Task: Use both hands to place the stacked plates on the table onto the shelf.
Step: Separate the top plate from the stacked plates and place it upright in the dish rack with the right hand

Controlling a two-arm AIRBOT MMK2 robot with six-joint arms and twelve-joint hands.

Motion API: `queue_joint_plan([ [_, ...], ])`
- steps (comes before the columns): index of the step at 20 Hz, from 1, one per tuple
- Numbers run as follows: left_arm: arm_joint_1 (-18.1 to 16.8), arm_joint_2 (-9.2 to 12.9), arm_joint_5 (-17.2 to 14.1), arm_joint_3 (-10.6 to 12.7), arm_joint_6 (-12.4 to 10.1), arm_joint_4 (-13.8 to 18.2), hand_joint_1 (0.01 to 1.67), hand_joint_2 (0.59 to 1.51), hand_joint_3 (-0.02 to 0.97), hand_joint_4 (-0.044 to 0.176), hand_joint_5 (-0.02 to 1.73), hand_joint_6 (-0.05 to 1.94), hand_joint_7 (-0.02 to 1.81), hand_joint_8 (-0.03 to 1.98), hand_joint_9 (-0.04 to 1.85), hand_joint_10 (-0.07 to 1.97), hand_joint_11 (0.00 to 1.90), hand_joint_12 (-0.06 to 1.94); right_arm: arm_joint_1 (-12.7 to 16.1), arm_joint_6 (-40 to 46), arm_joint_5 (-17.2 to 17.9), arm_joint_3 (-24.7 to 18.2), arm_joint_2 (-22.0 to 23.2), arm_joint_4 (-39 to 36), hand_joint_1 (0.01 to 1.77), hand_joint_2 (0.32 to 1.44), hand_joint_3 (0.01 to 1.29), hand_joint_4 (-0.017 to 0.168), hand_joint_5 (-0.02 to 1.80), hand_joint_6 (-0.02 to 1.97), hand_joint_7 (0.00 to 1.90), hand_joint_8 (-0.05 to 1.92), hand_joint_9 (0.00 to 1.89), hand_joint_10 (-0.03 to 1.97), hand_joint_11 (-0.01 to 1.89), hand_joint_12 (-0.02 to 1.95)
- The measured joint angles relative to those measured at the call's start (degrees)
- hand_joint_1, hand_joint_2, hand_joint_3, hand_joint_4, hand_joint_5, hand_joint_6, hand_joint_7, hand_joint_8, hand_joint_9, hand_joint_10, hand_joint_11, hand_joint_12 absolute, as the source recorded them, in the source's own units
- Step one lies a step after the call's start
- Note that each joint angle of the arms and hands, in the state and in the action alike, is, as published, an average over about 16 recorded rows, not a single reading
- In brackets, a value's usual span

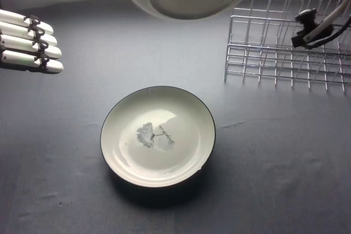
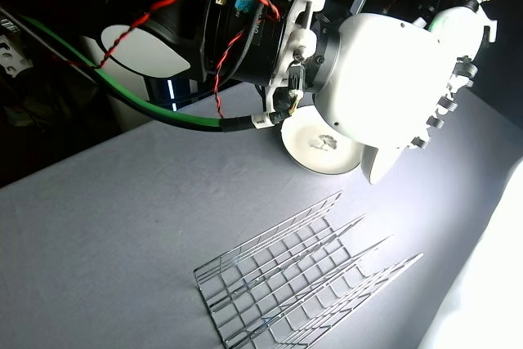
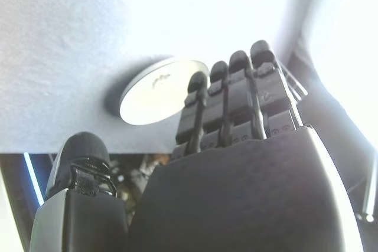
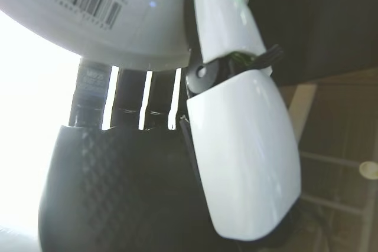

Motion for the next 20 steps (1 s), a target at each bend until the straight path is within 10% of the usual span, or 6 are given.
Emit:
queue_joint_plan([
  [20,0.1,0.1,-0.1,-0.6,-0.2,0.0,0.01,1.17,0.008,-0.001,0.07,0.01,0.07,0.01,0.07,0.01,0.05,0.08,-3.9,-1.0,1.9,1.2,8.5,2.2,1.48,1.05,0.01,-0.008,0.79,1.07,0.9,0.93,0.93,1.06,0.83,1.53],
])
